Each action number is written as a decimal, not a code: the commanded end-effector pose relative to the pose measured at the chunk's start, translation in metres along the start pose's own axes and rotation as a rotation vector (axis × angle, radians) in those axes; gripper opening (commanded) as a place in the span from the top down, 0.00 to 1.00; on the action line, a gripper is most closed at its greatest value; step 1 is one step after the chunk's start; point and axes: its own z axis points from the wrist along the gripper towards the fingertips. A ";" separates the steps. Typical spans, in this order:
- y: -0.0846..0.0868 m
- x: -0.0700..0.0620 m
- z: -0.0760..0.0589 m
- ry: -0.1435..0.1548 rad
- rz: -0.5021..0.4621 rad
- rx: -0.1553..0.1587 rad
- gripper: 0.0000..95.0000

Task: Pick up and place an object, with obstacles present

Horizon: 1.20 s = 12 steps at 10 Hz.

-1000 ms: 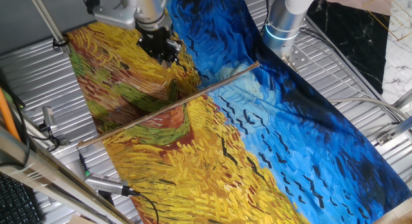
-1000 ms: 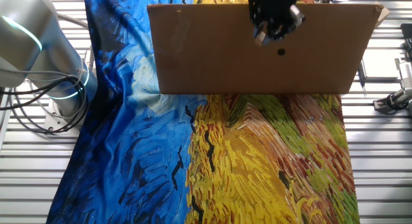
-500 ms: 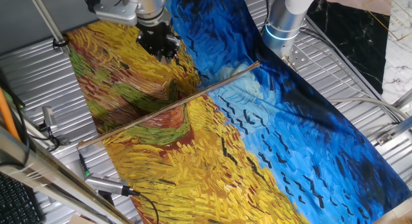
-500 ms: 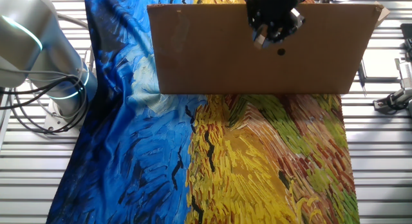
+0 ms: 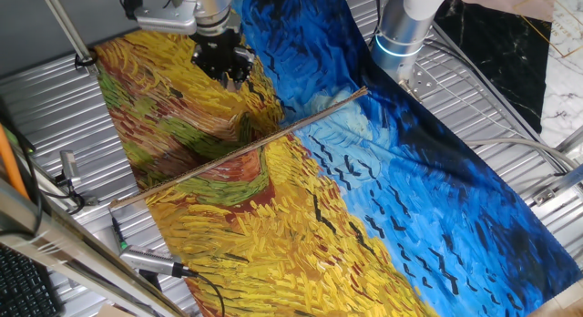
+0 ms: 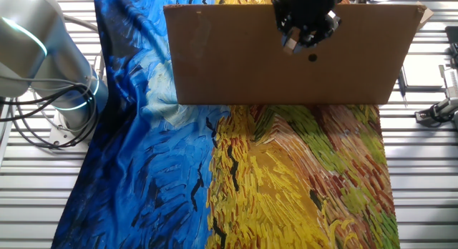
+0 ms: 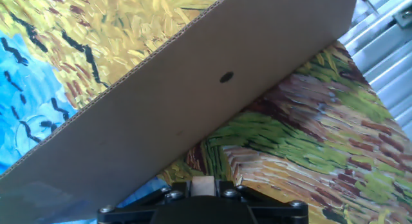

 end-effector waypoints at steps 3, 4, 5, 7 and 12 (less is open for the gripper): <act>0.017 -0.034 -0.008 0.001 0.052 -0.026 1.00; 0.026 -0.049 -0.009 0.016 0.059 -0.015 1.00; 0.034 -0.062 -0.009 0.026 0.077 -0.008 1.00; 0.056 -0.089 -0.011 0.031 0.132 -0.004 1.00; 0.107 -0.130 -0.013 0.039 0.214 0.012 1.00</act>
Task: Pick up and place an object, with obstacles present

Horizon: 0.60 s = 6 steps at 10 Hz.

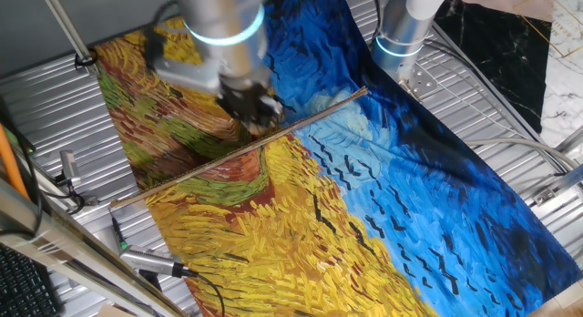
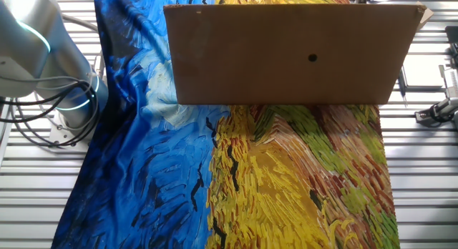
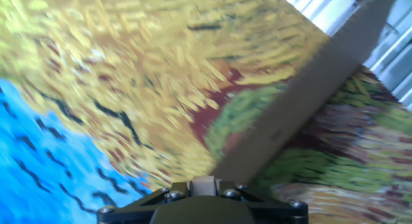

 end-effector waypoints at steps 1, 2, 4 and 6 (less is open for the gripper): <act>0.016 -0.007 0.000 0.003 0.012 0.008 1.00; 0.017 -0.008 0.001 0.005 0.009 0.012 1.00; 0.016 -0.006 0.001 0.013 -0.012 0.018 1.00; 0.014 -0.005 0.001 -0.009 -0.073 -0.007 1.00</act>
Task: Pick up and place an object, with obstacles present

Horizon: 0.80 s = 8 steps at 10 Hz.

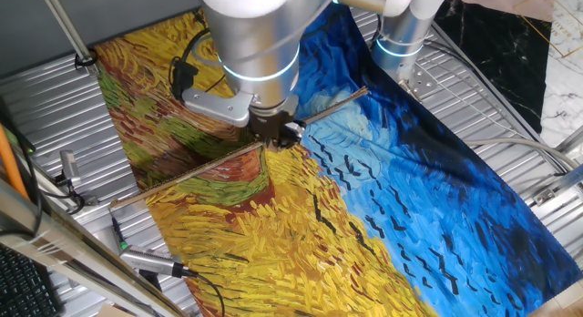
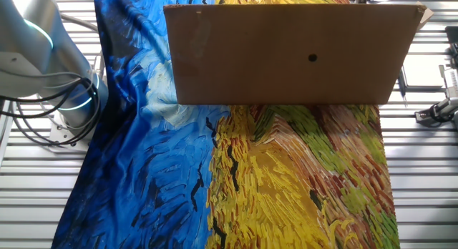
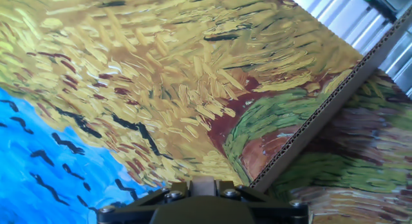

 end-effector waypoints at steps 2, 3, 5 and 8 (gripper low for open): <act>0.000 0.000 0.001 -0.026 -0.099 -0.029 1.00; 0.000 0.000 0.001 -0.034 -0.114 -0.038 1.00; 0.000 0.000 0.001 -0.039 -0.132 -0.039 1.00; 0.003 -0.005 0.000 -0.037 -0.129 -0.038 1.00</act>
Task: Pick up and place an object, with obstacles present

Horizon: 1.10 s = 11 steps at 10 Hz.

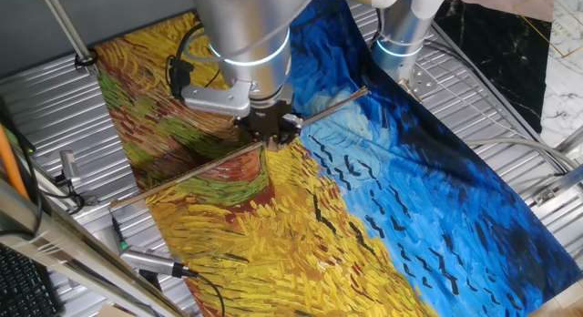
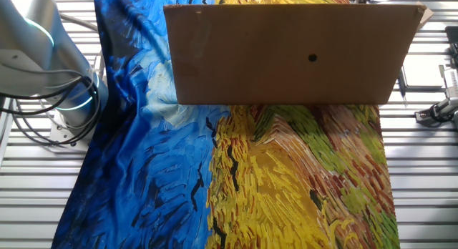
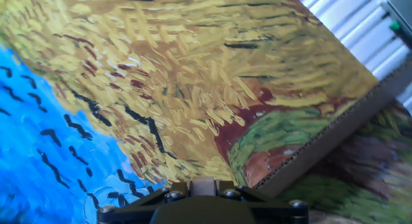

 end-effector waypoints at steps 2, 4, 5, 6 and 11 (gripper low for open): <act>0.017 -0.032 0.004 0.001 0.030 0.000 1.00; 0.026 -0.052 0.014 -0.012 0.061 0.000 1.00; 0.032 -0.065 0.020 -0.019 0.080 0.002 1.00; 0.039 -0.077 0.026 -0.019 0.104 0.002 1.00; 0.069 -0.105 0.051 -0.013 0.138 0.008 1.00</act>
